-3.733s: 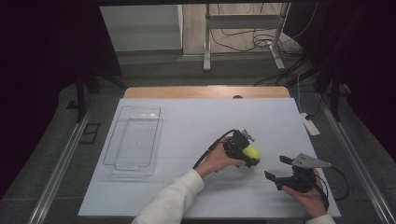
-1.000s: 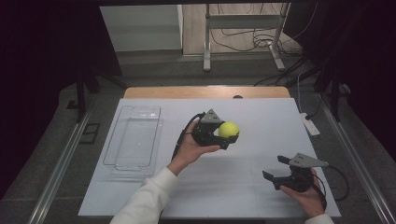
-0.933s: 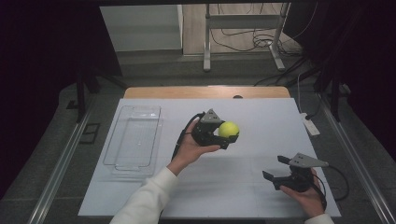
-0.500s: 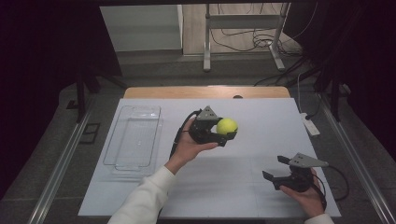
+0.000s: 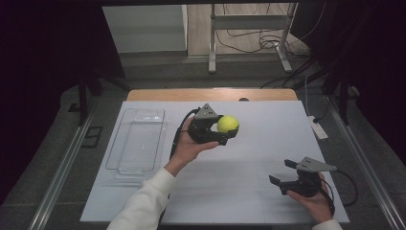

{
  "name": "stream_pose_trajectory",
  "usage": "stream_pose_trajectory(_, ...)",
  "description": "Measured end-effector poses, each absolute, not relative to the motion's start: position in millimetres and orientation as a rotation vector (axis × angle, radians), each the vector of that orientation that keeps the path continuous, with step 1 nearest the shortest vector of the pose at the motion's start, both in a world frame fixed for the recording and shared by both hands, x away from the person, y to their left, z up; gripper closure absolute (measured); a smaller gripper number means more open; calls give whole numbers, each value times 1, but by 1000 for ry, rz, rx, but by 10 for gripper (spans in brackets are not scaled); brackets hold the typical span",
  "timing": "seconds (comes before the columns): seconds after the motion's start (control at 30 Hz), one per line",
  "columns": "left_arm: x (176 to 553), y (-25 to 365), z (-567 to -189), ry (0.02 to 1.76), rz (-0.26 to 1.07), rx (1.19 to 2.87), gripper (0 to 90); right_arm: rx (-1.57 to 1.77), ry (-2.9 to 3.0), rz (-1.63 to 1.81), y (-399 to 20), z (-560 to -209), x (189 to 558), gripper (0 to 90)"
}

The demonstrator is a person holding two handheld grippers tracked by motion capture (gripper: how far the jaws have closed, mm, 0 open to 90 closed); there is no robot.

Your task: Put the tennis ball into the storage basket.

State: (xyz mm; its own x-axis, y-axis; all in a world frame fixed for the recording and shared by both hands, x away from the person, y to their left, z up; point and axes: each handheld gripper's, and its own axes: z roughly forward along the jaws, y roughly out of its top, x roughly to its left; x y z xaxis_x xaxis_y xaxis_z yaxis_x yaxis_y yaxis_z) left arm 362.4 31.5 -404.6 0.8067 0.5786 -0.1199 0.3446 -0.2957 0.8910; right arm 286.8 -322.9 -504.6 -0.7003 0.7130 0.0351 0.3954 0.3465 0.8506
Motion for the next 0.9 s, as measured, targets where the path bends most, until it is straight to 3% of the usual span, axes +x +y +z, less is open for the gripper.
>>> stream_pose_trajectory(0.9,367,60,-397,749,327,1866,273,979,2270,1288,-323,-504,287,104)
